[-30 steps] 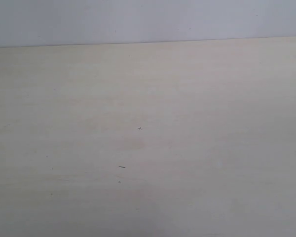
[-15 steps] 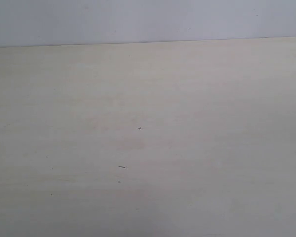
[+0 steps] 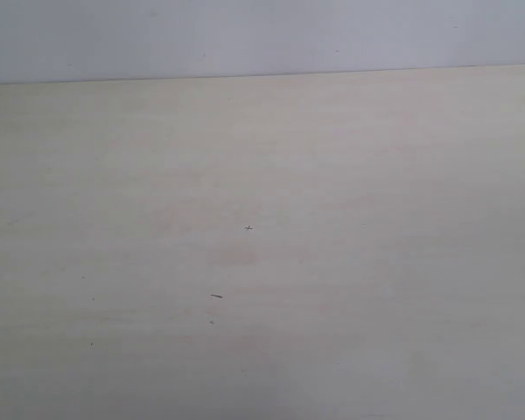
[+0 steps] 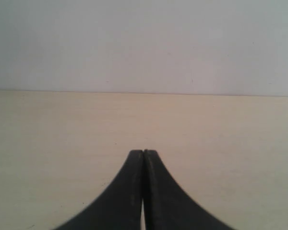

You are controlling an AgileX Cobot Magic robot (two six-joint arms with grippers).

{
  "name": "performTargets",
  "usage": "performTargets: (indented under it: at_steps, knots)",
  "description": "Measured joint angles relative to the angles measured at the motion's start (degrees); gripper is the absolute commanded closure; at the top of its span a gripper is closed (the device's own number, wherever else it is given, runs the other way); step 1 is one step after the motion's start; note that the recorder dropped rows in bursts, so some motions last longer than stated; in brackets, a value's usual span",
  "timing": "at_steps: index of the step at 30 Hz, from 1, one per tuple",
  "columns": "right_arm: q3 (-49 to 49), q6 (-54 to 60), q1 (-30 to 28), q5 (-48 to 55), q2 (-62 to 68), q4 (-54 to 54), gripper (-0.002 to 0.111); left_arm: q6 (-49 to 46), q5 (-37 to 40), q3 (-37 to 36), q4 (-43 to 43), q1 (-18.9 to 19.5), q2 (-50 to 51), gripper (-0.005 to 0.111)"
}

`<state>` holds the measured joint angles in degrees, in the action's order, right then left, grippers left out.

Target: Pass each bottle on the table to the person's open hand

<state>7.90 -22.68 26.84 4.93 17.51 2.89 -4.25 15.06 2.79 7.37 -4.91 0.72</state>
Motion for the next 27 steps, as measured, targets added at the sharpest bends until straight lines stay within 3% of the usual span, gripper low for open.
performTargets:
  at_steps: [11, 27]
  knots:
    - [0.00, 0.00, 0.00, 0.00, 0.00, 0.00, 0.108, 2.85, 0.03, -2.61, -5.54, 0.00, 0.00, 0.107]
    - [0.00, 0.00, 0.00, 0.00, 0.00, 0.00, 0.108, 3.10, 3.34, -2.61, -5.87, 0.00, 0.00, 0.107]
